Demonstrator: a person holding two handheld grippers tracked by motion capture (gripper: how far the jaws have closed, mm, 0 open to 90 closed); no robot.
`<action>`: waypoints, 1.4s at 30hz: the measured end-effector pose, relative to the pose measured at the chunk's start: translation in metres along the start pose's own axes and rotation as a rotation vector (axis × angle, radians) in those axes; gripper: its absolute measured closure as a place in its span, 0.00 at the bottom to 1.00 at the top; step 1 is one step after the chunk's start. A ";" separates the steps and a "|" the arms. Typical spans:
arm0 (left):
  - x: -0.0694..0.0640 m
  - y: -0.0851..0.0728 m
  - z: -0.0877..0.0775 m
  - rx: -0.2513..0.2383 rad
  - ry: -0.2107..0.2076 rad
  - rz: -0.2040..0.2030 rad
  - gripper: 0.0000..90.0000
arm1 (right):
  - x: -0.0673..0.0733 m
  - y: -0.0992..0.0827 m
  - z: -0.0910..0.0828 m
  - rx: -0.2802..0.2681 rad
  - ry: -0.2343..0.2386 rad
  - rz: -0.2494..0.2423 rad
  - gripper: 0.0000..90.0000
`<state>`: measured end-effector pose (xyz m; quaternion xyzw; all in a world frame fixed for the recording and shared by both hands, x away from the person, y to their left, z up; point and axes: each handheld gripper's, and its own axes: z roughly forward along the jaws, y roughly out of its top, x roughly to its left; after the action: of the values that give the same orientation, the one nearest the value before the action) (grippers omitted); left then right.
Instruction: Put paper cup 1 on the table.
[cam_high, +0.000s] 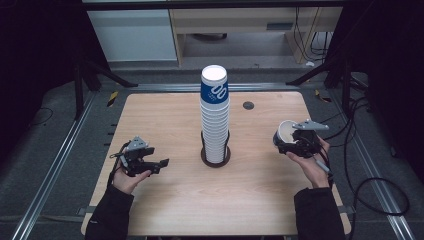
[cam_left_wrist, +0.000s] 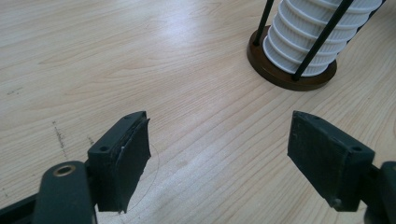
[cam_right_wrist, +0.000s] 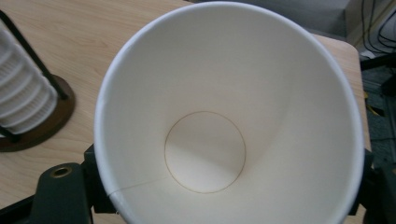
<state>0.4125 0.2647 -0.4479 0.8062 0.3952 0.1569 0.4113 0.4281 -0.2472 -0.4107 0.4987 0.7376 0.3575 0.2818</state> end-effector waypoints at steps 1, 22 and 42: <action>0.000 0.000 0.000 0.001 -0.001 0.000 0.23 | -0.002 -0.001 0.001 0.013 -0.003 0.004 0.23; -0.003 0.000 0.000 0.001 0.007 0.020 0.23 | -0.019 -0.014 0.016 0.111 -0.038 0.023 0.23; -0.007 0.000 0.003 0.015 0.005 0.045 0.23 | -0.011 -0.022 0.039 0.240 0.005 -0.012 0.22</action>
<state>0.4097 0.2579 -0.4486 0.8175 0.3793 0.1650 0.4007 0.4502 -0.2539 -0.4511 0.5236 0.7787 0.2660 0.2205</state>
